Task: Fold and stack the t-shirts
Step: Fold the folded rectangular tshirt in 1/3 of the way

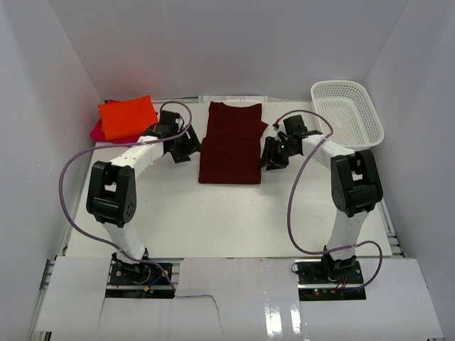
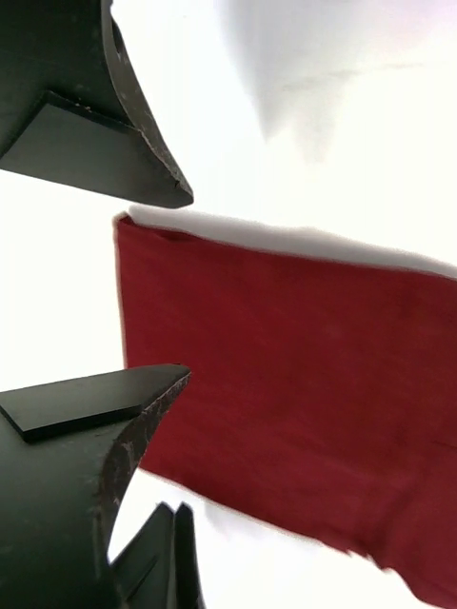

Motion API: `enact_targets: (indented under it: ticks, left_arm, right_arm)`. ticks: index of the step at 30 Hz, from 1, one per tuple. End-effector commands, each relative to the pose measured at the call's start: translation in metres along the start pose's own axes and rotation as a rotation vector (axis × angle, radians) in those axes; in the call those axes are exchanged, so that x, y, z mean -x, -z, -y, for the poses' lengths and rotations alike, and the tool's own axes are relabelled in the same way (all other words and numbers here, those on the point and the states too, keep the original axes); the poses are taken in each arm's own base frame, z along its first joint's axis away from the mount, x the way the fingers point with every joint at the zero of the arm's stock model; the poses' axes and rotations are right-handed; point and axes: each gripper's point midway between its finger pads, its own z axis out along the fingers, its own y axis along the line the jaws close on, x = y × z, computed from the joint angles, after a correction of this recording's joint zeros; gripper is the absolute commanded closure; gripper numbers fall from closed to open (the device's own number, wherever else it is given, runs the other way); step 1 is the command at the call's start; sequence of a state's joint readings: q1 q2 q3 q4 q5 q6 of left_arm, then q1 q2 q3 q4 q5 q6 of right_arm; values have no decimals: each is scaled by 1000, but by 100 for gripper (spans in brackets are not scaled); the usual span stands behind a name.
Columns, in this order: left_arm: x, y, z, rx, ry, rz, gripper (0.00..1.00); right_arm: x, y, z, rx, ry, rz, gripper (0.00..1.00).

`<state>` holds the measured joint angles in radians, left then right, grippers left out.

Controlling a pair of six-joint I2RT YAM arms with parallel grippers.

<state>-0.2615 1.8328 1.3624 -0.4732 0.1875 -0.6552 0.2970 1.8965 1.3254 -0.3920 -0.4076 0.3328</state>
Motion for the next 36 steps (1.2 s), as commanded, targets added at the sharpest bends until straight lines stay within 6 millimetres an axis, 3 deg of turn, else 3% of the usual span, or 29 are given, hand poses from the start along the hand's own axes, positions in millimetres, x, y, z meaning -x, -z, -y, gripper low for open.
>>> enact_targets:
  ticks: [1, 3, 4, 5, 11, 19, 21, 25, 26, 27, 36]
  left_arm:
    - [-32, 18, -13, -29, -4, -34, 23]
    - [-46, 21, -13, -79, 4, -38, 23]
    - [-68, 19, -27, -70, 19, -75, 22]
    - [-67, 23, -24, -102, 15, -47, 22]
    - [-97, 11, -42, -120, 69, -81, 21]
    - [-92, -13, -46, -108, 84, -71, 22]
    - [-91, -17, -46, -105, 86, -76, 22]
    - [-90, -20, -46, -104, 90, -79, 22]
    - [-91, -20, -46, -103, 86, -81, 22]
    - [-92, -21, -48, -100, 86, -81, 22]
    - [-108, -19, -55, -87, 104, -127, 25]
  right_arm:
    - [-26, 1, -12, 84, -15, -42, 50]
    - [-45, -2, -6, 92, -34, -55, 50]
    - [-49, 0, -8, 101, -44, -52, 50]
    - [-60, -3, -4, 102, -60, -70, 49]
    - [-71, -11, -5, 149, -129, -53, 50]
    - [-67, -25, -3, 166, -169, -25, 51]
    - [-65, -27, -1, 158, -170, -24, 55]
    - [-64, -29, 3, 138, -163, -14, 75]
    - [-64, -30, 3, 135, -161, -15, 86]
    - [-64, -30, 4, 134, -162, -16, 91]
    - [-62, -31, 3, 141, -158, -19, 92]
